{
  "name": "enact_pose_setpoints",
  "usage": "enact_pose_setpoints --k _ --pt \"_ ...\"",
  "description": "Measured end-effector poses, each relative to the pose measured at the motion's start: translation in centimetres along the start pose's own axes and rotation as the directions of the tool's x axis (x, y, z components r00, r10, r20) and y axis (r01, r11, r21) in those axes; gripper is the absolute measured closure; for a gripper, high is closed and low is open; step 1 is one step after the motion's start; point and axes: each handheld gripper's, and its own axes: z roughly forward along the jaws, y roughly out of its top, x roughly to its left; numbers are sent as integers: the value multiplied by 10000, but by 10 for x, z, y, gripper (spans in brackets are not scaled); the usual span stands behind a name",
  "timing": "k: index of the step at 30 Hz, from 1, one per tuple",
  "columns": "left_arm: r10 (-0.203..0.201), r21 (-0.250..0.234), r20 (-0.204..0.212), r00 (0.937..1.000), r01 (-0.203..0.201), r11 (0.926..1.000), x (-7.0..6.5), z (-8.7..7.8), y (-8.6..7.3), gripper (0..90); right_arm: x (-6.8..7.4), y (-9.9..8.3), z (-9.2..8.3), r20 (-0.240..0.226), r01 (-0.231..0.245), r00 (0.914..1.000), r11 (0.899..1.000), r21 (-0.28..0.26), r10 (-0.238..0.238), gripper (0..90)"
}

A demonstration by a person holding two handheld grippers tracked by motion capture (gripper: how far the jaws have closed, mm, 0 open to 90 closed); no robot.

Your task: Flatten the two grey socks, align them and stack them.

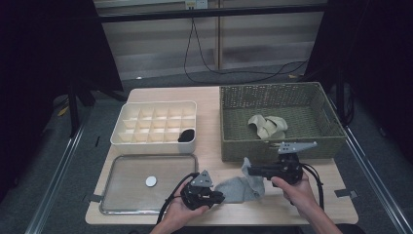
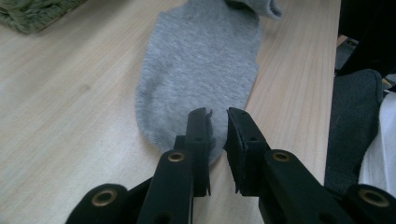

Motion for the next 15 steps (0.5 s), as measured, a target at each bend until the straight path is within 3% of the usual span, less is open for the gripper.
enact_pose_setpoints --k 8,15 --pt "-34 181 6 10000 34 9998 1 0 0 790 5 0 30 -194 230 9996 9971 719 -217 849" --pt "8 238 54 10000 -9 9997 1 0 0 790 1 -3 46 -261 138 9996 9936 1119 -110 849"
